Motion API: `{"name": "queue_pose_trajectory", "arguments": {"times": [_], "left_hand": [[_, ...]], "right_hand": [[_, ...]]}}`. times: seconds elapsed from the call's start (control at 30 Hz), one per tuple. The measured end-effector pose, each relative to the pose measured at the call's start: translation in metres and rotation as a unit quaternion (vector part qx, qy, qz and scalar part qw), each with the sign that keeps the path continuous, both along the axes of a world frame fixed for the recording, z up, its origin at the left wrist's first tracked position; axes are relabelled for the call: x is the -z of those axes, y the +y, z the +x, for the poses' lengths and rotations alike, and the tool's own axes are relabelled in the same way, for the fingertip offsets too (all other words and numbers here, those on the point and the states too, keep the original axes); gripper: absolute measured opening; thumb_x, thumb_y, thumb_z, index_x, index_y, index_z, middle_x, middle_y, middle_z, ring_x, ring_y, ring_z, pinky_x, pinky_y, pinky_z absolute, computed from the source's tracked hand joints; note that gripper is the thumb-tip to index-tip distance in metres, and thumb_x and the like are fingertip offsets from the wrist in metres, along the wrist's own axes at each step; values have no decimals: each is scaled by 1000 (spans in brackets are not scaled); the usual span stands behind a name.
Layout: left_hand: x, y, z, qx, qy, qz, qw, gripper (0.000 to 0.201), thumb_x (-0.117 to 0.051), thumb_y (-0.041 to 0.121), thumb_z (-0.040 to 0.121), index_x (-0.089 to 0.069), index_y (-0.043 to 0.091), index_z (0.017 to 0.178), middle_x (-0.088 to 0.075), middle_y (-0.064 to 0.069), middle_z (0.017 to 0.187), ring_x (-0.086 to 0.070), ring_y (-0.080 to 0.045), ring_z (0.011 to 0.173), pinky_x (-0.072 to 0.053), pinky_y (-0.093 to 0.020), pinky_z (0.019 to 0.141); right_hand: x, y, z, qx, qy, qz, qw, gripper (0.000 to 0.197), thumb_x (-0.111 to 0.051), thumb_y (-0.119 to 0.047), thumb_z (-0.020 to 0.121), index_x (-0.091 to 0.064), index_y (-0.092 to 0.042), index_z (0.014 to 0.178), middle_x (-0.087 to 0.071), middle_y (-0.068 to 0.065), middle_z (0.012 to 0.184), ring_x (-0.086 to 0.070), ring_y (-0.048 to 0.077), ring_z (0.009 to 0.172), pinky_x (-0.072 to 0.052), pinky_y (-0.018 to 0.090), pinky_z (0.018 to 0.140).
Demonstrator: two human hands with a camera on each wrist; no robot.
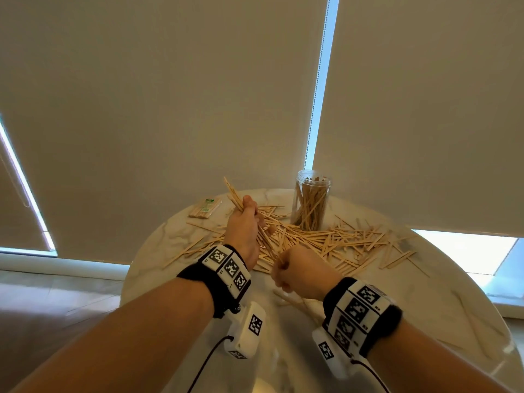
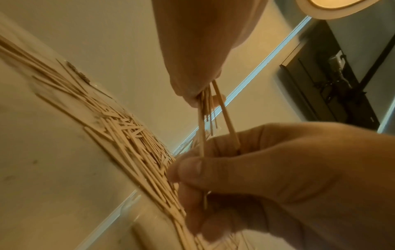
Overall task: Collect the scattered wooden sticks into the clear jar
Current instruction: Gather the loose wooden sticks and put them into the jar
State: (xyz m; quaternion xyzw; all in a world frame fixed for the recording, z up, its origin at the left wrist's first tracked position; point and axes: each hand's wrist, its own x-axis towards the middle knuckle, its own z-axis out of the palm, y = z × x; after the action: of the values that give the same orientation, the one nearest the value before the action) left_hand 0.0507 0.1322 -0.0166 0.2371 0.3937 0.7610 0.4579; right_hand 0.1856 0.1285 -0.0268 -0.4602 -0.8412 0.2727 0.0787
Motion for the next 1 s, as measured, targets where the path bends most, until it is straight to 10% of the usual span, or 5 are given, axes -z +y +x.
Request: {"name": "queue_pose_trajectory", "arguments": {"times": [0.17, 0.33, 0.5, 0.67, 1.0], "left_hand": [[9, -5, 10, 35, 23, -26, 999, 28, -41, 36, 107, -51, 12, 95, -44, 2, 61, -43, -13, 51, -43, -29, 52], [-6, -3, -29, -26, 257, -136, 956, 29, -51, 38, 103, -62, 15, 89, -46, 5, 60, -37, -8, 43, -32, -23, 42], [-14, -8, -118, -10, 575, -329, 749, 32, -72, 42, 89, -66, 11, 92, -62, -1, 78, -56, -18, 66, -43, -28, 63], [6, -5, -152, 41, 713, -464, 523, 84, -69, 72, 75, -58, 4, 124, -68, -12, 119, -65, -28, 106, -49, -32, 83], [36, 10, -105, 78, 755, -402, 512, 22, -53, 19, 101, -65, 5, 111, -67, -12, 113, -66, -29, 103, -44, -28, 73]], "right_hand": [[-6, -1, -7, 40, 136, 15, 990, 9, -74, -20, 87, -66, -19, 90, -75, 3, 79, -74, 18, 74, -60, 34, 74], [-12, 5, -3, 11, -8, -27, 1000, 46, -78, -42, 84, -60, -19, 119, -72, -1, 97, -71, 13, 85, -59, 32, 81], [-15, 31, -6, 37, -130, 61, 989, 44, -65, -54, 90, -62, -11, 82, -65, 4, 79, -58, 15, 72, -44, 27, 59], [-8, 49, -37, 4, -254, 78, 964, 67, -68, -68, 79, -66, -8, 109, -68, 6, 101, -64, 23, 95, -55, 33, 81], [-1, 71, -40, 11, -263, 103, 959, 38, -75, -37, 87, -70, -8, 110, -62, 4, 91, -59, 21, 84, -51, 29, 71]]}}
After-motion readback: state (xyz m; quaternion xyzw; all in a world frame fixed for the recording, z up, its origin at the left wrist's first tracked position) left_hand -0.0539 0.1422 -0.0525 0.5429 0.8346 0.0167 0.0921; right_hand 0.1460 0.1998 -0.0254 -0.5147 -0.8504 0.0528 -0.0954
